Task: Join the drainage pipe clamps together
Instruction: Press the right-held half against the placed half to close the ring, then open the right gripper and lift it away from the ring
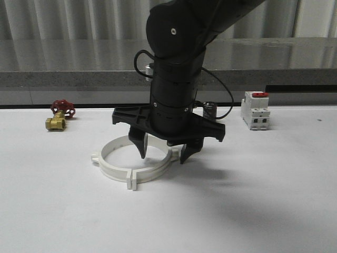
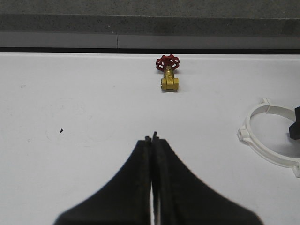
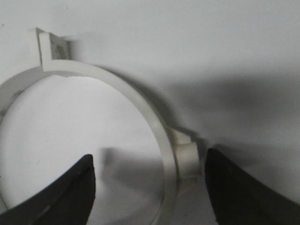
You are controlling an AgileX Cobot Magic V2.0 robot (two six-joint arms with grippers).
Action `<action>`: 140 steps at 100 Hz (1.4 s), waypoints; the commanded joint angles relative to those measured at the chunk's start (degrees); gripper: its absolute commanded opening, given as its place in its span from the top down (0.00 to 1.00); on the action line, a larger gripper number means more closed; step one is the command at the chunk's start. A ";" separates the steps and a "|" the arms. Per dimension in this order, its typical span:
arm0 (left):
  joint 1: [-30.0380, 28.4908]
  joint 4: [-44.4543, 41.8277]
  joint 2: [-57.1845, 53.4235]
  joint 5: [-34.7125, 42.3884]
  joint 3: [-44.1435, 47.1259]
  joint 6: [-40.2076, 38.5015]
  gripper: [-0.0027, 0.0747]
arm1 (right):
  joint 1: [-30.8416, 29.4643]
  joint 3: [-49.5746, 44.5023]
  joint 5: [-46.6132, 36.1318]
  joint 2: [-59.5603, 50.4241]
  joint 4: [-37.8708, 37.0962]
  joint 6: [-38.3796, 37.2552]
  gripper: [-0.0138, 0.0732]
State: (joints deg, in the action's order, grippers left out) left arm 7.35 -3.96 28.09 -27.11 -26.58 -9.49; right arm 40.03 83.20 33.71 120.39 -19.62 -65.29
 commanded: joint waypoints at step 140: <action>-0.05 0.31 0.06 4.10 -1.72 -0.09 0.99 | -14.73 -4.69 -0.60 -33.44 -3.09 24.56 0.21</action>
State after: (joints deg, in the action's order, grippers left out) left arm 7.35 -3.96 28.09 -27.11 -26.58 -9.49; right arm 28.47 79.72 35.00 93.54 -21.39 -43.32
